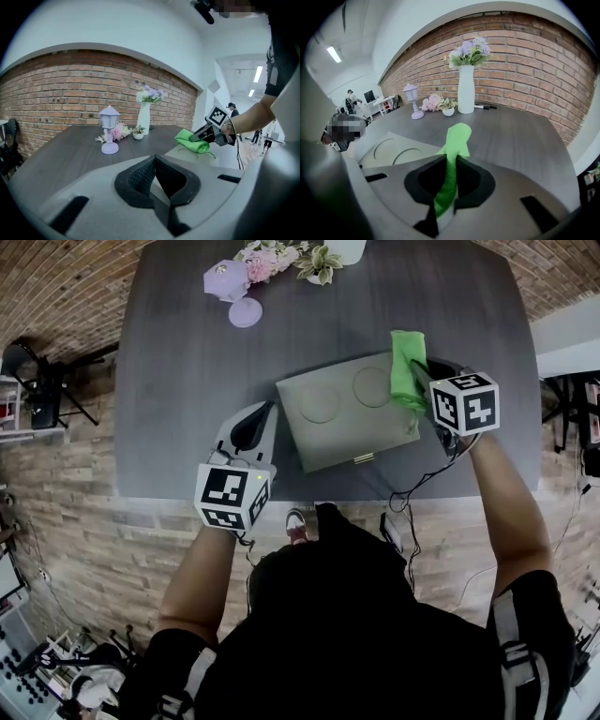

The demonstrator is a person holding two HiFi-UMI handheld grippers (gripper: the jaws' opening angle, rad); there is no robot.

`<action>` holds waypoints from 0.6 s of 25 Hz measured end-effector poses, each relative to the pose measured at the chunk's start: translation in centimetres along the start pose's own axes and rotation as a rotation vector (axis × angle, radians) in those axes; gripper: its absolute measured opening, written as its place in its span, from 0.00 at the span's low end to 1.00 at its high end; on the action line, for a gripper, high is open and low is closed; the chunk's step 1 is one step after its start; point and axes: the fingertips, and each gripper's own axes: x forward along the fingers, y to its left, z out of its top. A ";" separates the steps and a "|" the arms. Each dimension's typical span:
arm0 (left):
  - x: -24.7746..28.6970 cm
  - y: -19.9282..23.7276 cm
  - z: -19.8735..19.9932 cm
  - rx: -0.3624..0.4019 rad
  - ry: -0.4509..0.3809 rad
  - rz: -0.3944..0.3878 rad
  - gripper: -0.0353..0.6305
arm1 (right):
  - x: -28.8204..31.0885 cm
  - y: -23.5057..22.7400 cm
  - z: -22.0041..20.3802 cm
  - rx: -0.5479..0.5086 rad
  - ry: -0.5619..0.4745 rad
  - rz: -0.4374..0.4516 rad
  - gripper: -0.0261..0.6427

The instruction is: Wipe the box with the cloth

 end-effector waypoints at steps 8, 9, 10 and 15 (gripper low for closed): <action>-3.6 -0.1 0.0 -0.006 -0.032 0.020 0.07 | -2.6 1.6 0.9 -0.030 -0.028 -0.029 0.09; -4.2 -0.2 0.1 -0.005 -0.038 0.022 0.07 | -2.9 2.2 1.0 -0.031 -0.033 -0.026 0.09; -4.8 -0.2 0.2 -0.004 -0.044 0.026 0.07 | -3.2 2.8 1.1 -0.030 -0.039 -0.020 0.09; -8.2 0.7 -0.8 -0.016 -0.051 0.062 0.07 | -4.0 7.3 1.2 -0.034 -0.058 0.034 0.09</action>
